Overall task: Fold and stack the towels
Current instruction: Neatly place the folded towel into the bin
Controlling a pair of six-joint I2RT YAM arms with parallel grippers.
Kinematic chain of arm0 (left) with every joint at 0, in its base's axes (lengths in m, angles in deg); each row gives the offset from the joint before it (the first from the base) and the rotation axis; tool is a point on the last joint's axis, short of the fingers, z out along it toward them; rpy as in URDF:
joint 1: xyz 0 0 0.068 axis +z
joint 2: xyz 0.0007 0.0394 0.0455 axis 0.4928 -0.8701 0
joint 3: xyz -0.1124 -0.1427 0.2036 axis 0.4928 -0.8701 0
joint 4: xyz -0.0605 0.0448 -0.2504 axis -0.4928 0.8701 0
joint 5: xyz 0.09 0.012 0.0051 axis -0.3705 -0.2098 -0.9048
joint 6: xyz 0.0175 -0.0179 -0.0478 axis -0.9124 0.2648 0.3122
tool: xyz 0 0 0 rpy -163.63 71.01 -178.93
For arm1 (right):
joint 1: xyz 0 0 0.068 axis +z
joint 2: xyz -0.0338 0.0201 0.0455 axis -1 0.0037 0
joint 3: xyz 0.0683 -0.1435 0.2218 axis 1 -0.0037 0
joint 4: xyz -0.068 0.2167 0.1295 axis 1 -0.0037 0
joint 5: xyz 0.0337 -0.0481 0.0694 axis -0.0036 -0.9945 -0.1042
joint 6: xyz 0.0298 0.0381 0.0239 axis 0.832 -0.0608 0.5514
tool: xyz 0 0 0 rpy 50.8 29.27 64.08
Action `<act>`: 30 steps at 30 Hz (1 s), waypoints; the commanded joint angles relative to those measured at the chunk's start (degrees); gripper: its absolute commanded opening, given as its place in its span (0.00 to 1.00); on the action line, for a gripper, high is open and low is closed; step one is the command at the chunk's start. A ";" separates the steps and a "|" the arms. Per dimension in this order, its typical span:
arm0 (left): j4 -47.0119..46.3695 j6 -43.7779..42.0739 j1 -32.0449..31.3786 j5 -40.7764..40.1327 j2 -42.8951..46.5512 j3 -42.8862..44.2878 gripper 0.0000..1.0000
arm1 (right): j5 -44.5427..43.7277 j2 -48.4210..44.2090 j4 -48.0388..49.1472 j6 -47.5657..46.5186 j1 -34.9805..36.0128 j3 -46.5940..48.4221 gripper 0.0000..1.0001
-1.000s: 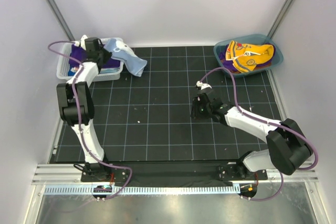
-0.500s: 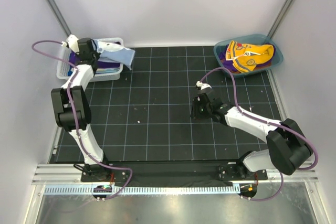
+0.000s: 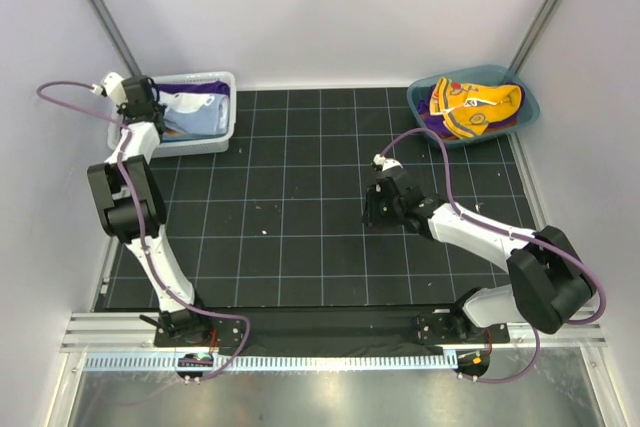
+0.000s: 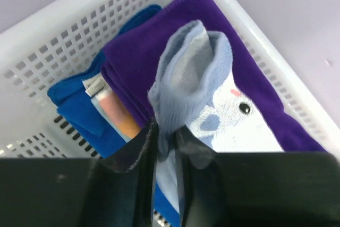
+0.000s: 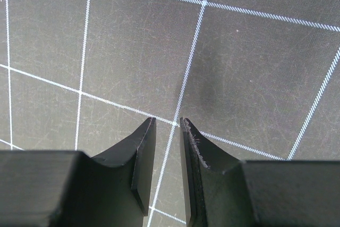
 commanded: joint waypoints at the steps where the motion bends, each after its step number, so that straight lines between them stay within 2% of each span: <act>1: -0.25 -0.70 1.60 -0.42 -1.02 3.76 0.32 | 0.16 0.18 2.23 -0.07 -0.13 0.14 0.32; 3: -0.86 -0.34 1.78 -1.12 -0.41 2.79 0.50 | 0.25 0.18 2.23 -0.07 -0.13 0.14 0.32; 7: -0.96 0.09 1.69 -2.09 1.18 2.35 0.60 | 0.07 0.18 2.06 -0.07 -0.22 0.23 0.32; 21: -2.18 4.13 -6.56 -3.42 8.38 -4.32 0.66 | -2.39 -1.49 0.21 -0.33 -0.13 1.99 0.32; 24: -2.01 5.63 -10.60 -3.94 10.67 -6.43 0.66 | -3.53 -1.93 -1.11 -0.07 -0.22 4.00 0.32; 30: -1.83 10.19 -21.06 -3.59 18.83 -16.52 0.66 | -7.66 -2.89 -6.46 0.11 -1.36 10.68 0.33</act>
